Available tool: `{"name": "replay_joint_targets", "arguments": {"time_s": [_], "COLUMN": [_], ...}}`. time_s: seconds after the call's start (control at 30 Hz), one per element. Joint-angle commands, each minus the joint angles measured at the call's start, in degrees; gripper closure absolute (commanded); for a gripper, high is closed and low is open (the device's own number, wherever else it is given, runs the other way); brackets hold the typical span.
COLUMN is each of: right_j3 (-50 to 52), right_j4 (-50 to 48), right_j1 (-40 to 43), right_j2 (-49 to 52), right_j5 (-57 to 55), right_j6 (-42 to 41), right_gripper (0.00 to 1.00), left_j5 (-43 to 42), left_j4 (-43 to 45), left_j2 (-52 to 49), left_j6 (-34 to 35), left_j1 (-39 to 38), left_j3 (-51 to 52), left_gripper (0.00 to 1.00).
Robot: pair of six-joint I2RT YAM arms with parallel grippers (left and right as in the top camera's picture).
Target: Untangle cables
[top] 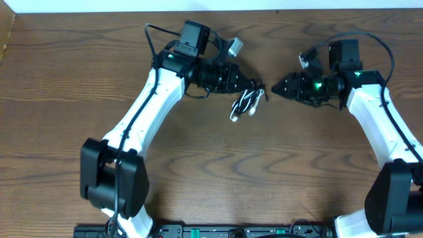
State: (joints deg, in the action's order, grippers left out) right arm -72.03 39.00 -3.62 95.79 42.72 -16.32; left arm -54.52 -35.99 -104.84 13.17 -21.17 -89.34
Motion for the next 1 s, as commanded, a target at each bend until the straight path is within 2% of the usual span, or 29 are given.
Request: {"name": "replay_joint_targets", "arguments": {"time_s": [0.0, 0.33, 0.6, 0.97], "right_j3": [-1.57, -1.57, -1.25, -1.25], "right_j4": [-1.70, -8.33, -9.90, -12.20], "right_j1": [-0.96, -3.82, -8.24, -11.06], "right_j2": [-1.81, -1.81, -1.68, 2.36], "right_j5": [10.45, 12.83, 0.35, -11.96], "right_j6": [-4.13, -13.49, -21.22, -24.30], "right_gripper": [0.47, 0.52, 0.62, 0.69], "left_j5": [-1.81, 1.66, 1.62, 1.42], "left_j4": [2.67, 6.51, 8.02, 8.02], "left_j2": [3.04, 3.91, 3.91, 3.91], "left_j6": [5.53, 12.96, 15.26, 16.33], "left_j1": [0.31, 0.31, 0.31, 0.31], "left_j3": [0.37, 0.37, 0.37, 0.37], "left_gripper": [0.93, 0.93, 0.93, 0.93]}}
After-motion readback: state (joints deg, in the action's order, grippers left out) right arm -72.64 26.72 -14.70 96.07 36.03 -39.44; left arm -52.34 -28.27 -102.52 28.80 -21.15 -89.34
